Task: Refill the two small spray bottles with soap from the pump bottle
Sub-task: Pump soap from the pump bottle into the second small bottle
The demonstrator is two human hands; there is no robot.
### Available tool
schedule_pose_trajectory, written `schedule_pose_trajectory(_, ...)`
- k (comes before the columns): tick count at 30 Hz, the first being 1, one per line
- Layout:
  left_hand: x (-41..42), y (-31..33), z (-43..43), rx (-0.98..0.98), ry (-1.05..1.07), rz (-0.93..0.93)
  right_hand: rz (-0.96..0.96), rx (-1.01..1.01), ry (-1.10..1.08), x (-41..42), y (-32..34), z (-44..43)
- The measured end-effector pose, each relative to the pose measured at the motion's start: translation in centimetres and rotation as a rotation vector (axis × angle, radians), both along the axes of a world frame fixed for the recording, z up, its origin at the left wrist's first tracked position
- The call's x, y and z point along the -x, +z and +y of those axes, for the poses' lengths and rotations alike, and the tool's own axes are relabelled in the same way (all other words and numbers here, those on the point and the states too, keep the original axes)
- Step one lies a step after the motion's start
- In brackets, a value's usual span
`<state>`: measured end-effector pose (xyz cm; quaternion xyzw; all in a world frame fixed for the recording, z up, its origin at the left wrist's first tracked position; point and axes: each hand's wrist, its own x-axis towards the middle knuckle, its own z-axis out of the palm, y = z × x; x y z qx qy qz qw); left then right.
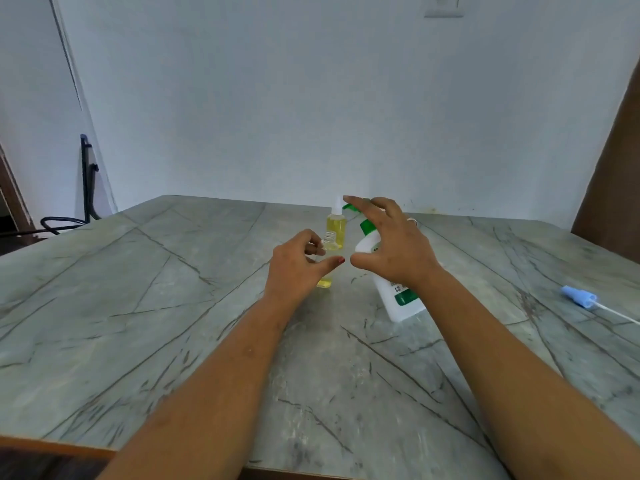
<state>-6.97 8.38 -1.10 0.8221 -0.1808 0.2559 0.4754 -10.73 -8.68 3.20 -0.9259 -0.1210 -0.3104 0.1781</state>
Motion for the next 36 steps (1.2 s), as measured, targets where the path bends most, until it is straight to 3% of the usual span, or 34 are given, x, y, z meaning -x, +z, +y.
schedule_pose_trajectory(17,0.3,0.1,-0.1,-0.016,-0.020,0.004,-0.063,0.172,-0.074,0.7,1.2,0.1)
schedule_pose_trajectory(23,0.4,0.1,-0.2,-0.011,-0.021,-0.002,-0.019,-0.091,0.014,0.6,0.9,-0.8)
schedule_pose_trajectory(27,0.4,0.1,-0.4,-0.015,-0.022,0.005,-0.026,-0.151,0.022,0.7,0.4,-0.9)
schedule_pose_trajectory(32,0.5,0.2,-0.4,-0.005,-0.035,-0.001,-0.074,-0.107,0.039,1.0,0.6,-0.4)
schedule_pose_trajectory(36,0.6,0.2,-0.2,0.015,-0.049,-0.011,-0.081,0.065,-0.024,1.2,0.8,0.0)
